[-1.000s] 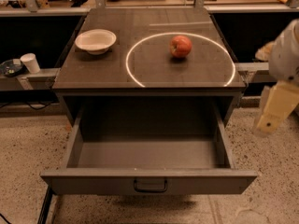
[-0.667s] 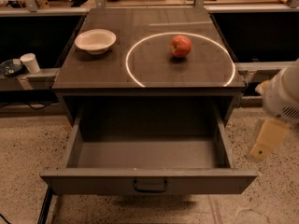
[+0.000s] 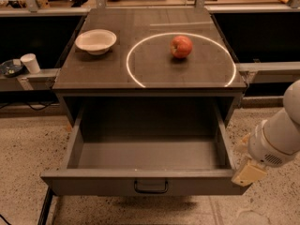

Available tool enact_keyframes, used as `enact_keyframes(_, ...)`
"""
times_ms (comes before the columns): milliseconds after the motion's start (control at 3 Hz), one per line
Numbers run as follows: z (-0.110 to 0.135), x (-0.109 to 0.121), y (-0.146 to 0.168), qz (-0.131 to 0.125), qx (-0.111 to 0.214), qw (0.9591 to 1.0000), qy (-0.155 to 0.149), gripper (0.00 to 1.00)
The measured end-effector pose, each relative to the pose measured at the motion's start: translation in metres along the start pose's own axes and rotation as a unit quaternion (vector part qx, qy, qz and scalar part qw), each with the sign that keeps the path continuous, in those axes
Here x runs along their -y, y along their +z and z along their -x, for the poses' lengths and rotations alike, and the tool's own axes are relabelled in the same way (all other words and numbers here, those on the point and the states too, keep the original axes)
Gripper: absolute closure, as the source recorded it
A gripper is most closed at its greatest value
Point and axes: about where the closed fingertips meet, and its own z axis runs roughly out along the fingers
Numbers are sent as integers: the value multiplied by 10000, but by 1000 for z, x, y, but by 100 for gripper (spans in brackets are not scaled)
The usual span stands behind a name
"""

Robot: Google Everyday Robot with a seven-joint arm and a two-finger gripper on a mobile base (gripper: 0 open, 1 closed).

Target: Close top drawer

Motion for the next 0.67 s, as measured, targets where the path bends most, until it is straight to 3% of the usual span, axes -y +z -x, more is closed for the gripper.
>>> enact_keyframes(333, 14, -14, 19, 107, 246, 9993, -264, 70)
enact_keyframes(667, 14, -14, 19, 107, 246, 9993, -264, 95)
